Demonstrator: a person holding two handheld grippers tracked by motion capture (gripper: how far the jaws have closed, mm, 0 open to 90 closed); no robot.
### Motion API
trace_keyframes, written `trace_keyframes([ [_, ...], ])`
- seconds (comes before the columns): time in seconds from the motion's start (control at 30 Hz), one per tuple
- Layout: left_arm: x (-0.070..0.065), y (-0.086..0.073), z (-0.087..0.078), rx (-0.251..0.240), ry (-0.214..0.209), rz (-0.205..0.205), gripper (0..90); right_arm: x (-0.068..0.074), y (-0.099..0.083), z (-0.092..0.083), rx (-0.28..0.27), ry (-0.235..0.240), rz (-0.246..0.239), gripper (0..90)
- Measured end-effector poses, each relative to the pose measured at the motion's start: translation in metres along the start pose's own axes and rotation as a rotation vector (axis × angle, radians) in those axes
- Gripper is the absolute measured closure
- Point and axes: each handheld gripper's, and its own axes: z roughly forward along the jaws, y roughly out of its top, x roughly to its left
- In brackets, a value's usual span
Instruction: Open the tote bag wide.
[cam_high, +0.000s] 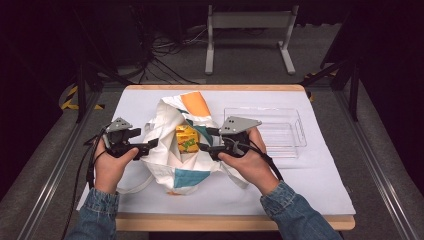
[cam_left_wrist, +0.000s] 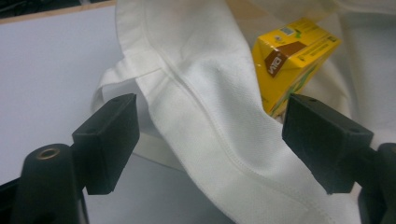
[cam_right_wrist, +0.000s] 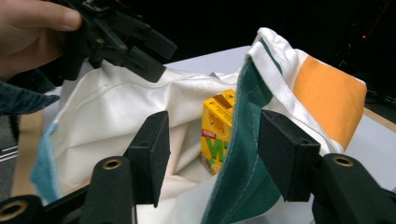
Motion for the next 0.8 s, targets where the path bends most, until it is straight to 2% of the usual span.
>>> trace_keyframes([
  [0.07, 0.003, -0.002, 0.003, 0.011, -0.02, -0.04, 19.2, -0.003, 0.0, 0.005, 0.006, -0.01, 0.007, 44.0],
  [0.17, 0.007, -0.004, 0.014, 0.047, -0.088, -0.076, 19.2, -0.008, -0.001, 0.013, 0.016, -0.018, 0.02, 46.2],
  [0.23, 0.007, -0.006, 0.021, 0.074, -0.119, -0.09, 20.2, -0.009, 0.0, 0.016, 0.029, -0.018, 0.022, 52.9],
  [0.3, 0.006, -0.007, 0.025, 0.105, -0.124, -0.08, 21.8, -0.01, 0.001, 0.02, 0.053, -0.016, 0.018, 66.6],
  [0.33, 0.005, -0.007, 0.025, 0.11, -0.152, -0.073, 25.7, -0.011, 0.001, 0.02, 0.057, -0.022, 0.006, 69.6],
  [0.37, 0.005, -0.007, 0.025, 0.106, -0.158, -0.067, 35.5, -0.011, 0.002, 0.019, 0.06, -0.026, 0.001, 73.5],
  [0.4, 0.004, -0.007, 0.025, 0.107, -0.157, -0.06, 39.4, -0.011, 0.002, 0.019, 0.06, -0.028, 0.0, 76.6],
  [0.43, 0.003, -0.007, 0.024, 0.111, -0.171, -0.05, 47.0, -0.011, 0.003, 0.018, 0.058, -0.031, -0.005, 80.1],
  [0.47, 0.003, -0.007, 0.024, 0.111, -0.171, -0.05, 61.5, -0.011, 0.003, 0.017, 0.06, -0.041, -0.017, 83.1],
  [0.5, 0.001, -0.006, 0.023, 0.107, -0.214, -0.041, 72.1, -0.011, 0.004, 0.016, 0.058, -0.049, -0.03, 84.8],
  [0.53, 0.001, -0.006, 0.023, 0.107, -0.214, -0.041, 79.4, -0.011, 0.004, 0.015, 0.059, -0.056, -0.037, 85.4],
  [0.6, -0.001, -0.005, 0.018, 0.077, -0.175, -0.009, 90.0, -0.011, 0.004, 0.013, 0.06, -0.068, -0.048, 86.5],
  [0.63, -0.001, -0.005, 0.018, 0.077, -0.175, -0.009, 90.0, -0.011, 0.004, 0.012, 0.06, -0.075, -0.052, 86.8],
  [0.67, 0.0, -0.003, 0.013, 0.053, -0.137, 0.007, 90.0, -0.011, 0.004, 0.012, 0.06, -0.075, -0.052, 86.8],
  [0.8, 0.004, -0.002, -0.006, -0.014, -0.058, 0.005, 90.0, -0.017, 0.004, 0.002, 0.048, -0.097, -0.047, 87.3],
])
